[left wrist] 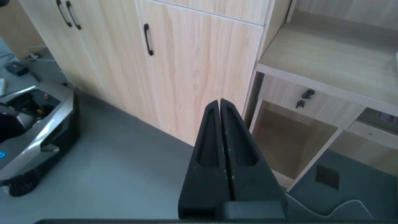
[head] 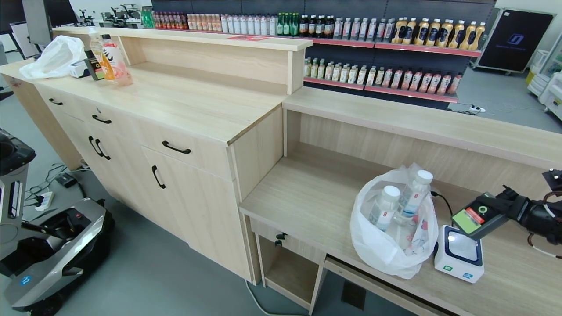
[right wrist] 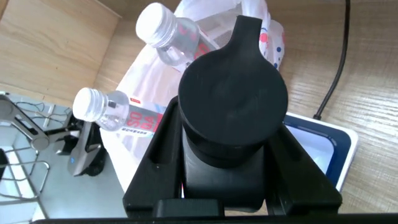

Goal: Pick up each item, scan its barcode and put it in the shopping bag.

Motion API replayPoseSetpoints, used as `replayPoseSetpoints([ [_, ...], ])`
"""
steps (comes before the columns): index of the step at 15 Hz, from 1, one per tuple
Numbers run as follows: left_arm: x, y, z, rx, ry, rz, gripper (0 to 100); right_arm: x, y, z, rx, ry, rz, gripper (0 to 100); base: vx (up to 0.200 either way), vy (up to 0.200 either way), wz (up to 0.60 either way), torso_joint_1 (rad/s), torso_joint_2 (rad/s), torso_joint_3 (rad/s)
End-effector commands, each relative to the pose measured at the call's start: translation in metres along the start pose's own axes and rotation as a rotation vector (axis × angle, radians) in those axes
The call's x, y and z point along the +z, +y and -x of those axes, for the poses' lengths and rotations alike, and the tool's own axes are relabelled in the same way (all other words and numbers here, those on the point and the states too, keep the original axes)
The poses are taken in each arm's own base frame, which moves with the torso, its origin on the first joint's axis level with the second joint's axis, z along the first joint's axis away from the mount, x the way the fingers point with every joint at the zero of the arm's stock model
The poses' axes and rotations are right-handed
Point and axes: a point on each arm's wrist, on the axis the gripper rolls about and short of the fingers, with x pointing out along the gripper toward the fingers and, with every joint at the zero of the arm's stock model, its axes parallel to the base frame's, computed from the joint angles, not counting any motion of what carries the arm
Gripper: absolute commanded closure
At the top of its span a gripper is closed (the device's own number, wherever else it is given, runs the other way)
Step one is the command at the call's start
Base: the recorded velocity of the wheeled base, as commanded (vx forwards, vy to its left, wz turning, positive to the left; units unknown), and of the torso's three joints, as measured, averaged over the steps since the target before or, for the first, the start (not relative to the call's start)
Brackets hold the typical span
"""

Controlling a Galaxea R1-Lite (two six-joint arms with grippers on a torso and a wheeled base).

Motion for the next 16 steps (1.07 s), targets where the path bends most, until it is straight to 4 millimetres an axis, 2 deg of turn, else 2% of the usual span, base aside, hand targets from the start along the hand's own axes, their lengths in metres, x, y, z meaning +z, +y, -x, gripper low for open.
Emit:
replayPoseSetpoints([
  [1,0.000,0.000,0.000,0.000,0.000,0.000,100,-0.010,-0.010,0.001,0.026,0.017,-0.017,100,0.000,0.000,0.00,0.000,0.00,0.000],
  [7,0.000,0.000,0.000,0.000,0.000,0.000,100,-0.023,-0.018,0.000,0.043,0.046,0.037,100,0.000,0.000,0.00,0.000,0.00,0.000],
  [16,0.000,0.000,0.000,0.000,0.000,0.000,100,-0.028,-0.028,-0.008,0.026,0.043,0.087,100,0.000,0.000,0.00,0.000,0.00,0.000],
])
